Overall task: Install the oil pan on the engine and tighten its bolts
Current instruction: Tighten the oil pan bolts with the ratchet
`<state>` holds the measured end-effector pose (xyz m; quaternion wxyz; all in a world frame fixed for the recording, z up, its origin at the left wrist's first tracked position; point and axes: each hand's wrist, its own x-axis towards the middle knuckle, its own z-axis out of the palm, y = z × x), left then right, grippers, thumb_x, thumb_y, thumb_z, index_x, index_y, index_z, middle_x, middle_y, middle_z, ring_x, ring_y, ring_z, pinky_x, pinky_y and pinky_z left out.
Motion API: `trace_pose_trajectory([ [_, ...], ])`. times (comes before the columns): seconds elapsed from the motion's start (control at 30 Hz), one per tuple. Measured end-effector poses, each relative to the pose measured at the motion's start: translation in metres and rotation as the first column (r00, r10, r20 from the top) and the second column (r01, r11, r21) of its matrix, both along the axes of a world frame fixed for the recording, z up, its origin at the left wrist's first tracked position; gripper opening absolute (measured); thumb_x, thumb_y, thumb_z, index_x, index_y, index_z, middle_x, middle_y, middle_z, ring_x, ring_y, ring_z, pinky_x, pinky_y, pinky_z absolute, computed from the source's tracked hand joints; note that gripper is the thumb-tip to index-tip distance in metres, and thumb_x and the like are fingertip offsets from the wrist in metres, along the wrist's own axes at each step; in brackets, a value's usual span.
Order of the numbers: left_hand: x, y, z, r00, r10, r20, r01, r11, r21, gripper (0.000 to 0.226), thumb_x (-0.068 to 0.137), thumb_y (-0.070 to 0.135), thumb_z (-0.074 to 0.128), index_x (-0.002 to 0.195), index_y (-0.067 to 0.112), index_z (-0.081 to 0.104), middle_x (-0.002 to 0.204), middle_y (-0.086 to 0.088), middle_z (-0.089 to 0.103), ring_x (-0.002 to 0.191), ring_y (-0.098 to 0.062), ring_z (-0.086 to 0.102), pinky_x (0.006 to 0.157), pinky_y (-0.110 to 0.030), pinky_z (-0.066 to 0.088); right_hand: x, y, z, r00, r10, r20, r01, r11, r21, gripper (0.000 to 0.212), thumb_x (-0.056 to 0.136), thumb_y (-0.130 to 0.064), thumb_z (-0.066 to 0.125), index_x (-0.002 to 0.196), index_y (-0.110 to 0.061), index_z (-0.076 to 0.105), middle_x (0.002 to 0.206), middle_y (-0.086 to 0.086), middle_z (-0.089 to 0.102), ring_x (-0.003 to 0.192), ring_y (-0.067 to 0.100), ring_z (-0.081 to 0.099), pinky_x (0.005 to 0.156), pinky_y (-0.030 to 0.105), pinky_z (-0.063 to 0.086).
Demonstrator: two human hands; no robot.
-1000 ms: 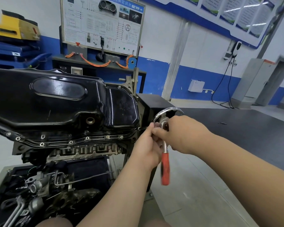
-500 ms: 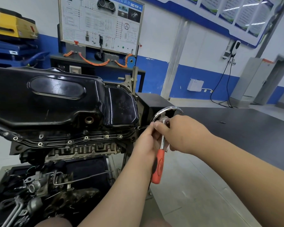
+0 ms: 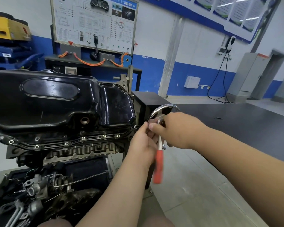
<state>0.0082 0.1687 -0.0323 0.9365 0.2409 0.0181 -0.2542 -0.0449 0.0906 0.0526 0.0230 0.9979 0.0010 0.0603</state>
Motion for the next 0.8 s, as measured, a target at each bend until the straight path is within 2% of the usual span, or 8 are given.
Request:
trace_pose_trajectory([
  [0.1, 0.000, 0.000, -0.003, 1.000, 0.002, -0.008, -0.002, 1.000, -0.013, 0.034, 0.101, 0.027, 0.043, 0.082, 0.010, 0.066, 0.073, -0.007, 0.072, 0.074, -0.021, 0.066, 0.078, -0.036, 0.051, 0.000, 0.006, -0.005, 0.999, -0.014, 0.033, 0.014, 1.000, -0.018, 0.054, 0.089, -0.065, 0.031, 0.068, -0.020, 0.053, 0.062, 0.000, 0.059, 0.058, 0.015, 0.056, 0.050, 0.028, 0.040],
  [0.23, 0.000, 0.000, -0.005, 1.000, 0.011, -0.016, -0.011, 1.000, 0.000, 0.033, 0.100, 0.029, 0.045, 0.079, 0.014, 0.066, 0.071, -0.002, 0.070, 0.080, -0.018, 0.066, 0.099, -0.040, 0.046, -0.002, 0.007, 0.005, 0.995, 0.089, 0.050, -0.068, 0.941, -0.332, 0.026, 0.094, -0.042, 0.046, 0.098, -0.017, 0.054, 0.069, -0.004, 0.048, 0.059, 0.013, 0.049, 0.047, 0.026, 0.033],
  [0.4, 0.001, -0.002, -0.003, 1.000, 0.007, -0.030, -0.008, 1.000, -0.020, 0.029, 0.099, 0.030, 0.048, 0.086, 0.015, 0.068, 0.102, -0.003, 0.073, 0.111, -0.020, 0.062, 0.107, -0.041, 0.040, -0.003, 0.004, 0.007, 0.922, 0.373, 0.107, -0.242, 0.766, -0.595, 0.029, 0.088, -0.014, 0.048, 0.116, -0.018, 0.050, 0.112, 0.002, 0.057, 0.107, 0.025, 0.053, 0.092, 0.039, 0.039],
  [0.5, 0.003, 0.000, -0.004, 1.000, 0.005, 0.003, -0.005, 0.999, -0.032, 0.028, 0.098, 0.032, 0.050, 0.083, 0.015, 0.068, 0.091, -0.003, 0.074, 0.098, -0.019, 0.066, 0.103, -0.041, 0.044, 0.000, 0.006, 0.003, 0.964, 0.230, 0.132, -0.161, 0.903, -0.398, 0.020, 0.094, -0.028, 0.046, 0.112, -0.020, 0.047, 0.098, -0.002, 0.059, 0.087, 0.021, 0.058, 0.079, 0.035, 0.046],
  [0.57, 0.004, 0.000, -0.004, 1.000, -0.018, 0.023, 0.018, 1.000, -0.009, 0.030, 0.098, 0.034, 0.049, 0.085, 0.015, 0.069, 0.086, -0.003, 0.073, 0.088, -0.019, 0.066, 0.091, -0.040, 0.048, 0.000, 0.010, -0.001, 0.998, 0.007, 0.065, -0.008, 1.000, 0.020, 0.029, 0.096, -0.043, 0.039, 0.109, -0.018, 0.048, 0.082, -0.001, 0.059, 0.072, 0.019, 0.058, 0.064, 0.033, 0.047],
  [0.63, 0.005, -0.002, -0.005, 0.997, -0.066, 0.036, 0.066, 0.998, 0.012, 0.035, 0.099, 0.036, 0.045, 0.089, 0.014, 0.070, 0.090, -0.006, 0.071, 0.081, -0.023, 0.063, 0.073, -0.036, 0.045, 0.001, 0.014, -0.007, 0.997, -0.077, -0.004, 0.073, 0.931, 0.357, 0.036, 0.097, -0.047, 0.035, 0.111, -0.016, 0.048, 0.076, 0.005, 0.064, 0.069, 0.019, 0.063, 0.063, 0.031, 0.049],
  [0.73, 0.006, -0.003, -0.011, 0.997, -0.062, 0.042, 0.062, 0.998, -0.001, 0.033, 0.099, 0.037, 0.044, 0.090, 0.015, 0.067, 0.093, -0.007, 0.070, 0.085, -0.024, 0.062, 0.072, -0.034, 0.042, 0.001, 0.016, -0.007, 0.999, -0.052, -0.011, 0.052, 0.937, 0.347, 0.039, 0.098, -0.045, 0.035, 0.122, -0.015, 0.044, 0.081, 0.006, 0.065, 0.073, 0.019, 0.063, 0.061, 0.029, 0.047],
  [0.8, 0.005, -0.003, -0.012, 0.999, -0.039, 0.025, 0.039, 0.999, -0.022, 0.032, 0.099, 0.035, 0.046, 0.083, 0.016, 0.066, 0.084, -0.004, 0.071, 0.085, -0.021, 0.063, 0.082, -0.038, 0.047, 0.001, 0.013, -0.002, 0.999, 0.009, -0.044, -0.002, 0.988, 0.152, 0.042, 0.098, -0.040, 0.038, 0.134, -0.018, 0.035, 0.082, 0.001, 0.056, 0.072, 0.018, 0.056, 0.062, 0.031, 0.045],
])
